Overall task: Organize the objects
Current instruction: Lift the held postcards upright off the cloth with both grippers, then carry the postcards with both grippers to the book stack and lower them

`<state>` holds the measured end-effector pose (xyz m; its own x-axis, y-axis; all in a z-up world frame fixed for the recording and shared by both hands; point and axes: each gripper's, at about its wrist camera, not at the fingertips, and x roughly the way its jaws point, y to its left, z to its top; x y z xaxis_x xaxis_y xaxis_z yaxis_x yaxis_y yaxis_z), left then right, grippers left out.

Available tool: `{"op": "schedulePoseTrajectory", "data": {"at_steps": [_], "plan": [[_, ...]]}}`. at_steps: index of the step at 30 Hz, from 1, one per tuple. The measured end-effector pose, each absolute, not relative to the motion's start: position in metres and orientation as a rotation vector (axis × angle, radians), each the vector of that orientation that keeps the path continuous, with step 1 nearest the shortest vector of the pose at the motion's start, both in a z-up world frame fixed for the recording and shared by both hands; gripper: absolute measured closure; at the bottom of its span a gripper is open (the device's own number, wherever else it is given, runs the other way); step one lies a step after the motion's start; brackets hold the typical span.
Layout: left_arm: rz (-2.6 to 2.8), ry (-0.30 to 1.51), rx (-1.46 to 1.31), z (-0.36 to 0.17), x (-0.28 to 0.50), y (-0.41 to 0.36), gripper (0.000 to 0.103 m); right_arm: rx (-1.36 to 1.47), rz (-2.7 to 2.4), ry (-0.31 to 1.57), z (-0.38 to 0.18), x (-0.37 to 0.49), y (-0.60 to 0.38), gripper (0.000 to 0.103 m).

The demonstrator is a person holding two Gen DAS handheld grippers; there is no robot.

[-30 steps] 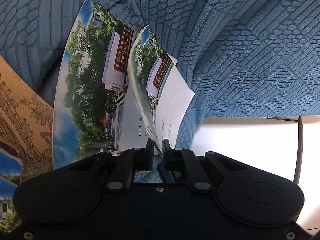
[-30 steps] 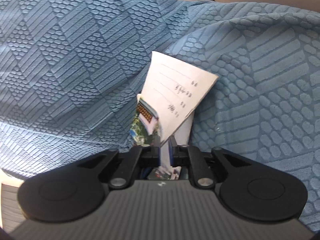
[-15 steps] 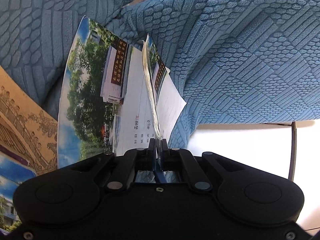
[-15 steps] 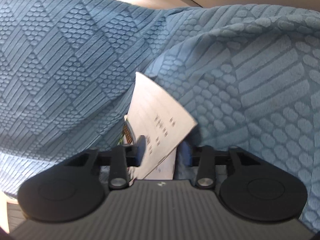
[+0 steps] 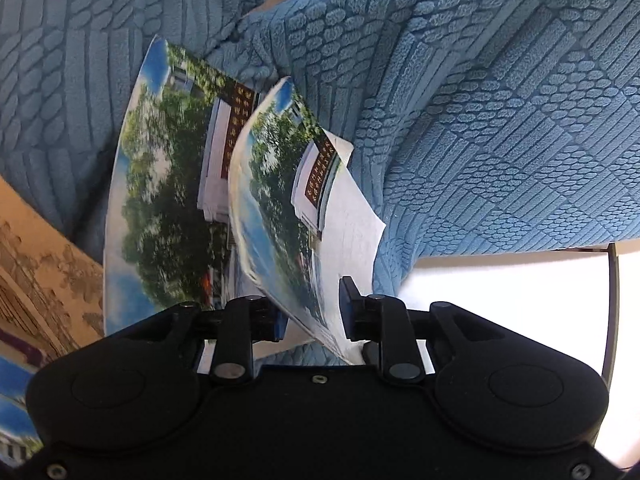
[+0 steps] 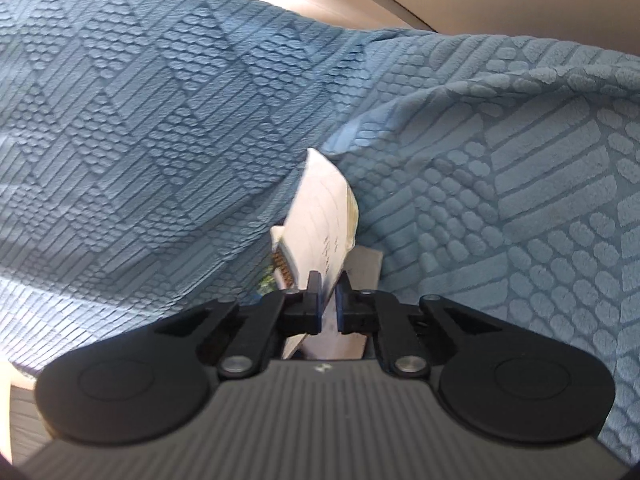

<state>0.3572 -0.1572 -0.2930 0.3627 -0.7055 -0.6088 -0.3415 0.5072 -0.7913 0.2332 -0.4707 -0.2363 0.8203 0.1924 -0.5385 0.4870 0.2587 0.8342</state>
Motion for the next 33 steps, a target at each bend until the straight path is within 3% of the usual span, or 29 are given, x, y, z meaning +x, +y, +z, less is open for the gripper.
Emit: {"op": "schedulePoseTrajectory", "data": {"at_steps": [6,7,8,12,17,25,33], "plan": [[-0.306,1.247,-1.143,-0.293,0.344,-0.168,0.081,1.291,-0.204,0.608,-0.223,0.222,-0.451,0.095],[-0.307,1.247,-1.153,-0.293,0.341,-0.169,0.083,1.273,-0.207,0.607,-0.221,0.220,-0.447,0.094],[-0.313,1.243,-1.156,-0.291,0.340,-0.170,0.093,1.263,-0.205,0.604,-0.219,0.218,-0.444,0.094],[-0.355,1.229,-1.169,-0.284,0.339,-0.164,0.098,1.272,-0.190,0.612,-0.218,0.212,-0.441,0.089],[-0.371,1.226,-1.148,-0.277,0.345,-0.152,0.101,1.307,-0.167,0.627,-0.227,0.211,-0.449,0.065],[-0.383,1.250,-1.155,-0.278,0.340,-0.130,0.102,1.369,0.007,0.641,-0.255,0.240,-0.464,0.064],[-0.409,1.251,-1.149,-0.277,0.342,-0.122,0.102,1.200,0.041,0.683,-0.252,0.280,-0.466,0.065]]}}
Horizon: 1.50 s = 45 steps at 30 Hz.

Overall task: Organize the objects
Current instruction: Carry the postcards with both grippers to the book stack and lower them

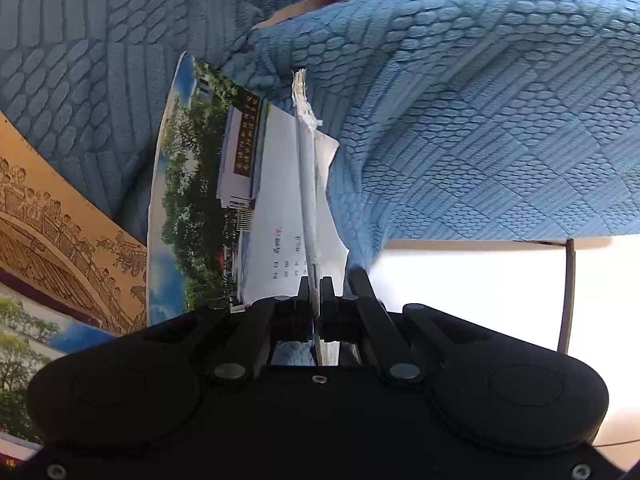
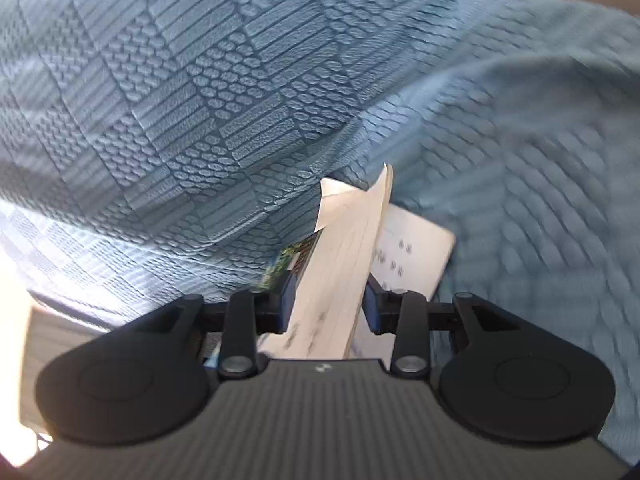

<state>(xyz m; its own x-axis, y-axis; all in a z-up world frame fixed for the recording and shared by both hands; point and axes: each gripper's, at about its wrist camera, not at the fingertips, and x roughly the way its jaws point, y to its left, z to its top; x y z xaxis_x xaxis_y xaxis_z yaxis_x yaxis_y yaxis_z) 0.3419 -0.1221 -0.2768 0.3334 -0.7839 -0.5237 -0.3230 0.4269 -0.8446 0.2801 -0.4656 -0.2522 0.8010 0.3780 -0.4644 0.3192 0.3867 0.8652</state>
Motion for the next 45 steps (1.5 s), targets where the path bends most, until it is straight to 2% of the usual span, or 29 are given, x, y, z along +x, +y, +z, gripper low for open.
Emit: {"op": "schedulePoseTrajectory", "data": {"at_steps": [3,5,8,11,30,45], "plan": [[-0.411,1.243,-1.141,-0.271,0.340,-0.120,0.102,1.186,0.056,0.683,-0.254,0.290,-0.467,0.072],[-0.414,1.242,-1.141,-0.268,0.338,-0.118,0.102,1.153,0.061,0.688,-0.250,0.293,-0.466,0.087],[-0.416,1.239,-1.143,-0.264,0.333,-0.110,0.101,1.127,0.067,0.683,-0.243,0.290,-0.463,0.094],[-0.416,1.238,-1.137,-0.260,0.328,-0.105,0.101,1.112,0.062,0.685,-0.234,0.280,-0.460,0.096],[-0.444,1.181,-1.043,-0.190,0.260,-0.075,0.099,0.929,-0.039,0.617,-0.132,0.156,-0.404,0.098],[-0.430,1.111,-0.921,-0.118,0.213,-0.020,0.099,0.890,0.020,0.577,-0.071,0.112,-0.348,0.098]]}}
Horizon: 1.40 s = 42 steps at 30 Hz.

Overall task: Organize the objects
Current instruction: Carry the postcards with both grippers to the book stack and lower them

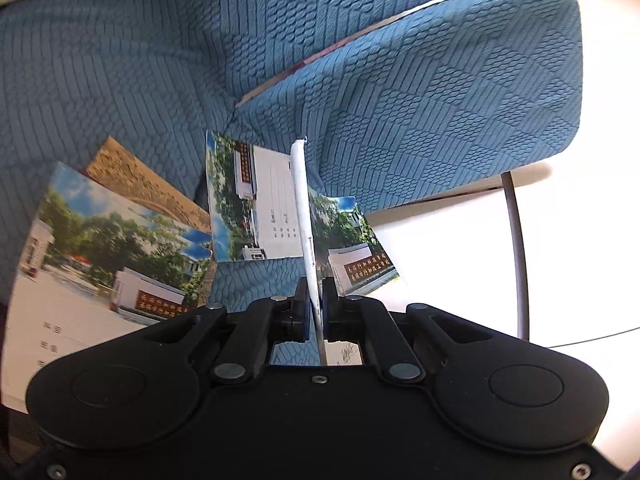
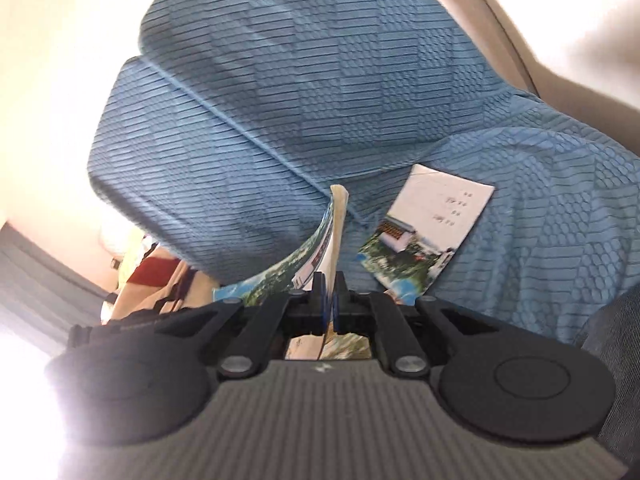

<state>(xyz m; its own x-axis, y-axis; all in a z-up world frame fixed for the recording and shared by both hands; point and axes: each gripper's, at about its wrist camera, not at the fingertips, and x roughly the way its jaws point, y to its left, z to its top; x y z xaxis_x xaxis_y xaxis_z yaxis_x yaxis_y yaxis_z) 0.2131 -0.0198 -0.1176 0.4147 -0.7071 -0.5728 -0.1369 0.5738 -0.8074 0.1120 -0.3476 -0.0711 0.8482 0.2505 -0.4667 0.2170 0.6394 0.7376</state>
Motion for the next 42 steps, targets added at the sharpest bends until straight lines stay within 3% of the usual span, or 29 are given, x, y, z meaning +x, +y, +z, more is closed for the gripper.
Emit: {"op": "schedulePoseTrajectory", "data": {"at_steps": [9,16,31,42], "plan": [[-0.419,1.095,-0.862,-0.085,0.207,0.013,0.098,0.829,0.046,0.561,-0.037,0.101,-0.307,0.098],[-0.404,1.031,-0.660,-0.071,0.200,0.025,0.097,0.789,0.049,0.561,-0.037,0.096,-0.278,0.098],[-0.344,1.121,-0.519,-0.158,0.198,0.058,0.097,0.693,0.017,0.695,-0.111,0.099,-0.212,0.098],[-0.296,1.124,-0.438,-0.190,0.209,0.050,0.097,0.581,0.016,0.748,-0.140,0.111,-0.190,0.097]]}}
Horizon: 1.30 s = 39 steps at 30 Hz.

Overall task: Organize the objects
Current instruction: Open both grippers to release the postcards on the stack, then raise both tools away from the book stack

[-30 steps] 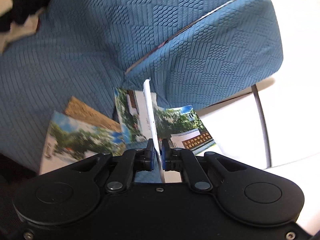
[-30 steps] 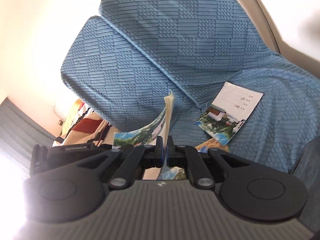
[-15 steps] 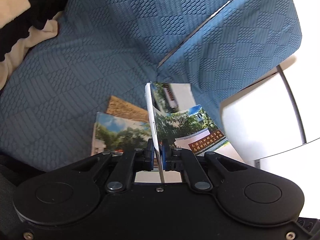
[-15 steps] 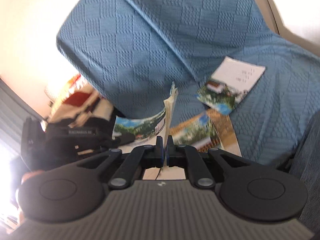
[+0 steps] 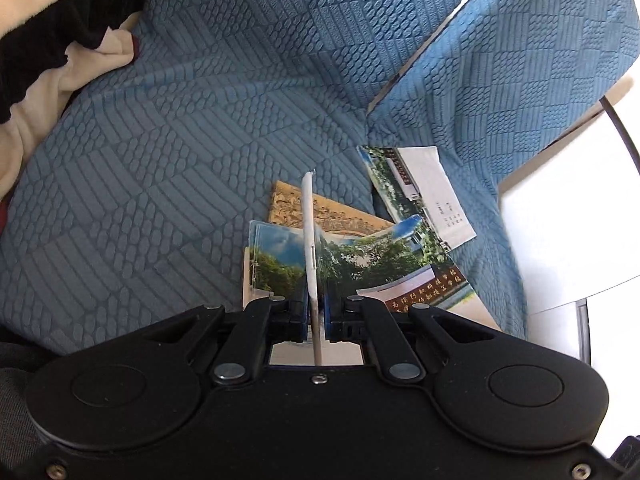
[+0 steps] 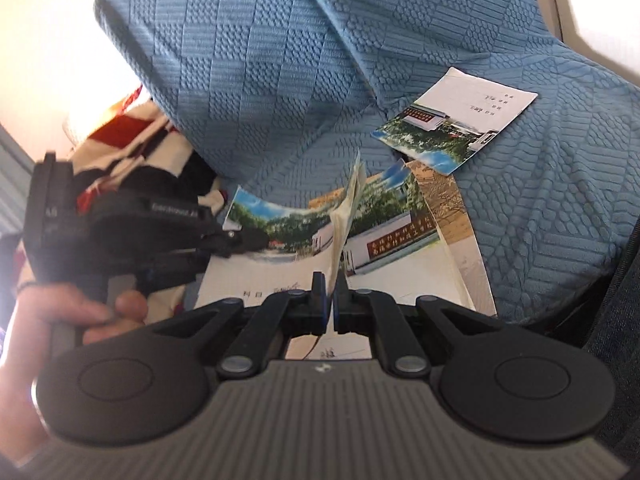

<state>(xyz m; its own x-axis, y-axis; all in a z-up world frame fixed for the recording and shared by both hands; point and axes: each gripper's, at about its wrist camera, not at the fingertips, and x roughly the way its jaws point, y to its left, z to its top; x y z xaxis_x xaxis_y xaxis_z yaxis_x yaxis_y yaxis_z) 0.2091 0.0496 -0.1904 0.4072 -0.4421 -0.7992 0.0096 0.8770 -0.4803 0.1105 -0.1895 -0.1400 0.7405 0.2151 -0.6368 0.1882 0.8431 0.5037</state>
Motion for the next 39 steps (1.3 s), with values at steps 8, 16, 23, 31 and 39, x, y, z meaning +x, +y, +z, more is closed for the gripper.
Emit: {"op": "schedulePoseTrajectory", "data": {"at_steps": [8,16,23,31,39], "plan": [[-0.266,1.137,-0.420,-0.202,0.206,0.048,0.094,0.636,0.033,0.775,-0.150,0.108,-0.195,0.094],[-0.240,1.128,-0.407,-0.195,0.205,0.049,0.079,0.667,0.031,0.845,-0.154,0.111,-0.198,0.080],[-0.185,1.119,-0.299,-0.187,0.198,0.050,0.074,0.667,-0.008,0.885,-0.157,0.105,-0.206,0.053],[-0.222,1.070,-0.245,-0.163,0.182,0.044,0.072,0.665,-0.024,0.879,-0.143,0.096,-0.224,0.053],[-0.225,1.004,-0.247,-0.143,0.164,0.042,0.069,0.562,-0.067,0.825,-0.132,0.097,-0.243,0.053]]}}
